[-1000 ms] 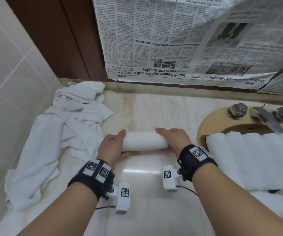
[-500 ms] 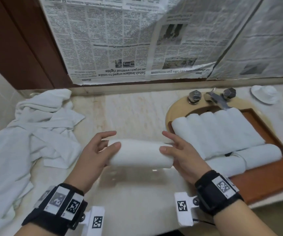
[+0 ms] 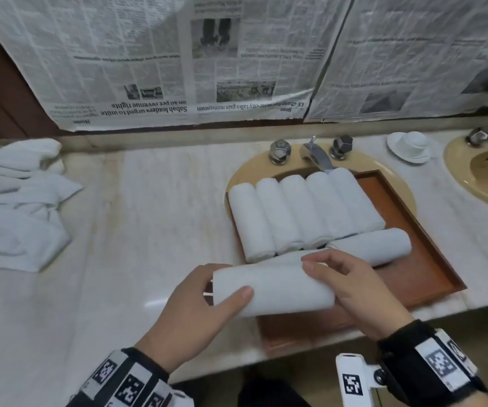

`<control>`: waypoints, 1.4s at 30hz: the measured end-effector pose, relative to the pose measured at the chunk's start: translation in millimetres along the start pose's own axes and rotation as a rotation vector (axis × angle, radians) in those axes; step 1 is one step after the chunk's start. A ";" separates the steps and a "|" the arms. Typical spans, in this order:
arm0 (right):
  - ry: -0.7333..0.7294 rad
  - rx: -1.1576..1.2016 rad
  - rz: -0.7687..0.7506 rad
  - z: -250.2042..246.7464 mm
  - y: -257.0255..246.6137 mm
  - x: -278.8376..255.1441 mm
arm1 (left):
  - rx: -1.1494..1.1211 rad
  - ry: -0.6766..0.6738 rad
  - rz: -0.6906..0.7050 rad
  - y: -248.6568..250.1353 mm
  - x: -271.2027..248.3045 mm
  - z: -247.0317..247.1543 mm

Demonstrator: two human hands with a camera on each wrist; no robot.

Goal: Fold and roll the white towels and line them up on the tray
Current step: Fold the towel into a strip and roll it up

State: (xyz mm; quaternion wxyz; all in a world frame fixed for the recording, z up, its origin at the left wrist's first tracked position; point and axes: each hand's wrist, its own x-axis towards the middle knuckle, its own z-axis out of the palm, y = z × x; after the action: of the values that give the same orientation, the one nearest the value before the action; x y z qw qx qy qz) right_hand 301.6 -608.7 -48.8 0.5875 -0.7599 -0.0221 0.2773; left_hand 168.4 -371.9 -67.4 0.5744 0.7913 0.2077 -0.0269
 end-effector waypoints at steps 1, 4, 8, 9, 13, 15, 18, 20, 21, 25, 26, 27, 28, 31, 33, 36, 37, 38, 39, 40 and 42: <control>-0.017 0.002 0.025 -13.3 5.3 -3.8 | -0.005 -0.004 -0.019 2.3 -5.3 15.3; -0.043 -0.021 0.070 -46.0 20.2 -9.6 | 0.011 -0.041 -0.043 4.3 -19.2 56.2; -0.023 -0.062 0.082 -71.8 40.2 -6.5 | 0.092 -0.036 -0.034 -0.9 -25.6 95.7; -0.015 -0.071 0.085 -75.2 45.5 -3.9 | 0.107 -0.014 -0.025 -3.8 -25.3 102.9; 0.029 -0.090 0.111 -78.7 63.3 8.4 | 0.203 0.078 -0.009 -14.4 -22.0 122.2; 0.063 -0.098 0.122 -76.1 69.9 15.5 | 0.240 0.109 -0.008 -17.9 -19.6 127.0; 0.115 -0.093 0.137 -72.3 72.8 23.6 | 0.279 0.149 -0.005 -18.8 -16.9 133.9; 0.127 -0.087 0.146 -70.6 71.8 26.7 | 0.296 0.180 -0.008 -19.3 -16.8 138.3; 0.125 -0.089 0.150 -70.1 71.8 27.4 | 0.307 0.195 -0.006 -19.5 -17.3 140.0; 0.142 -0.120 0.154 -68.1 76.3 31.1 | 0.446 0.232 0.053 -25.4 -19.5 139.9; 0.151 -0.129 0.154 -67.8 77.9 31.5 | 0.493 0.231 0.077 -27.6 -19.1 138.2; 0.157 -0.139 0.154 -67.4 79.9 31.9 | 0.528 0.222 0.097 -29.3 -18.5 136.2; 0.167 -0.156 0.149 -66.8 81.4 31.8 | 0.551 0.208 0.112 -30.8 -17.8 133.8; 0.193 -0.241 0.109 -64.5 81.5 29.1 | 0.556 0.159 0.134 -36.2 -15.8 124.5; 0.179 -0.291 0.078 -63.2 79.1 25.9 | 0.551 0.151 0.149 -39.3 -15.2 118.6; 0.125 -0.325 0.044 -65.5 76.9 20.7 | 0.566 0.156 0.156 -40.2 -14.7 115.8; 0.098 -0.315 0.042 -68.0 77.2 19.3 | 0.569 0.154 0.163 -39.4 -14.4 115.8; 0.069 -0.300 0.046 -71.6 77.8 17.6 | 0.566 0.147 0.170 -39.0 -14.1 116.0; 0.039 -0.280 0.055 -76.6 78.2 15.3 | 0.556 0.137 0.175 -38.3 -14.1 115.6; 0.006 -0.258 0.066 -81.4 77.4 12.7 | 0.545 0.129 0.178 -38.0 -13.9 115.2; -0.064 -0.240 0.074 -90.2 75.1 6.5 | 0.538 0.132 0.173 -39.3 -14.0 114.6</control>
State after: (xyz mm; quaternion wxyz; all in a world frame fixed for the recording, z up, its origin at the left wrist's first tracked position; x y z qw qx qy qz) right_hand 325.5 -708.9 -105.3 0.4804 -0.8160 -0.0456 0.3182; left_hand 163.9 -471.5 -137.6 0.3291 0.9301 0.1619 0.0197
